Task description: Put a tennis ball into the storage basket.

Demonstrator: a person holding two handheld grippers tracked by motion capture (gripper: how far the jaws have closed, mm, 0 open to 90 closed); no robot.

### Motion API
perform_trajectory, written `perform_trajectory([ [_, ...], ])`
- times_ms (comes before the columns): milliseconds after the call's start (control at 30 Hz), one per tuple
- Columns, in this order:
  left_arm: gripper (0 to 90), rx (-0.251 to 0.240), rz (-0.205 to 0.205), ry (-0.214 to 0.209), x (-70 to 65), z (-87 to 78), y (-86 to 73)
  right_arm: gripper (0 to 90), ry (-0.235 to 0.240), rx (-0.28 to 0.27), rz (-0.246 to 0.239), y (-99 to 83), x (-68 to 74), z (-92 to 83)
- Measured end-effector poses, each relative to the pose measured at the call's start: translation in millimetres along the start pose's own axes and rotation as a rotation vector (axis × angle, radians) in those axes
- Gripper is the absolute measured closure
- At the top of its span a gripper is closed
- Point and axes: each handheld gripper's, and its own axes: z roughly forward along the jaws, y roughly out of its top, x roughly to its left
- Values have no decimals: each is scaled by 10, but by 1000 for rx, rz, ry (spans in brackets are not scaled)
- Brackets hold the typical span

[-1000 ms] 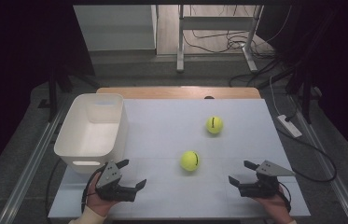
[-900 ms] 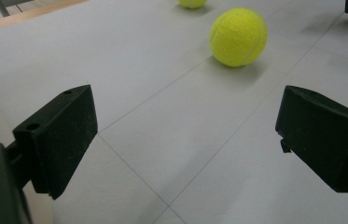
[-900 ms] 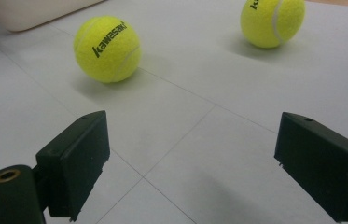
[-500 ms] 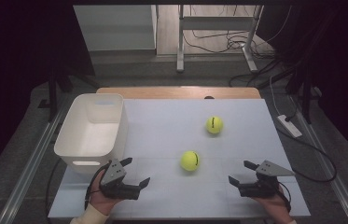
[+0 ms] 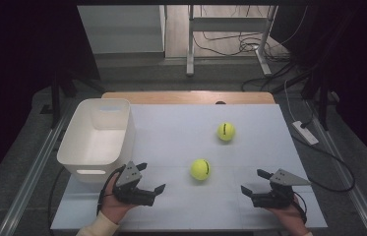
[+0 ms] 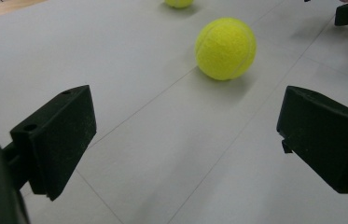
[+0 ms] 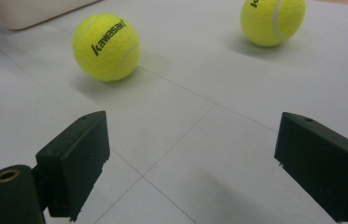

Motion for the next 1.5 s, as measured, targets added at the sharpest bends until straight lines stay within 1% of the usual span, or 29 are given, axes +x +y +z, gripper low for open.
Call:
perform_trajectory([
  [200, 55, 1, -1, -9, -6, 43, 70, 102, 0, -2, 2, -1, -3, 4],
  [367, 55, 13, 11, -22, -36, 109, 157, 102, -2, 1, 1, -2, -2, 5],
  [433, 54, 17, 27, -27, -74, 130, 198, 102, -3, 1, 1, -3, -2, 5],
  [667, 52, 28, 49, -42, -127, 195, 275, 102, 0, 1, -3, -4, 1, 11],
  [933, 53, 36, 43, -63, -132, 280, 321, 103, -4, 6, -3, -4, -2, 18],
  [1500, 50, 55, 59, -106, -177, 433, 439, 103, -7, 11, -2, -7, -2, 23],
])
